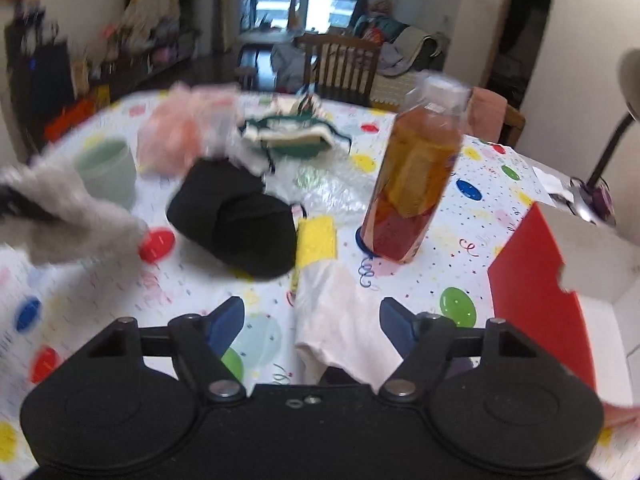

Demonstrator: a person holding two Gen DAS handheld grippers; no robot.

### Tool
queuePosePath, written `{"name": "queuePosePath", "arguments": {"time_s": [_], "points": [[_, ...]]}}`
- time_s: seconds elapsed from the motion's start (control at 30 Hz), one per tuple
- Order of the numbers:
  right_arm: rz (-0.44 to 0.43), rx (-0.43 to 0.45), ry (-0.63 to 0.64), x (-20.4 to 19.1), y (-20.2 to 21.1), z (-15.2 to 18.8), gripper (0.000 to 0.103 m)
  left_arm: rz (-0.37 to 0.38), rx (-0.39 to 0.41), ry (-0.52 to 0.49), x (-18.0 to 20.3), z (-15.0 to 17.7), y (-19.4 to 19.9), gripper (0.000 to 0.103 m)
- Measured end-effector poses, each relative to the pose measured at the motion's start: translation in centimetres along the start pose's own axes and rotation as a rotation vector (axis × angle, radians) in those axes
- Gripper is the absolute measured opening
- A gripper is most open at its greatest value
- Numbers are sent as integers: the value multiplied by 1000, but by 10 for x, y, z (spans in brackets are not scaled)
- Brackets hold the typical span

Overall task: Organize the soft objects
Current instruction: 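Carry the grey towel and white cloth with both grippers into the cardboard box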

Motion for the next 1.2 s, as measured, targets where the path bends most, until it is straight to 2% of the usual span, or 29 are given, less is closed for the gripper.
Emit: {"name": "queuePosePath", "arguments": {"time_s": [0.17,0.33,0.43,0.7,0.9,1.2], "points": [[73,-48,77,0,-26,13,50,-8,-11,2,2,6,8,14],[82,-47,53,5,-25,11,21,-13,-10,11,0,9,13,14],[66,-29,13,11,-17,2,13,-10,-8,12,0,9,14,14],[-52,11,-186,35,36,-24,11,21,19,26,1,-5,15,14],[-142,45,-277,61,84,-47,11,56,58,8,13,-35,20,14],[-148,116,-338,125,124,-82,11,122,122,-37,51,-103,17,14]]}}
Point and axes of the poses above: each gripper's, at about its wrist camera, not at the fingertips, and y roughly against the way its jaws point, x to its right, z to its underside, the point moved 8 cm from there along -y, roughly the way its jaws point, and after that the axes turned 15 degrees about -y, right-handed, at the moved point
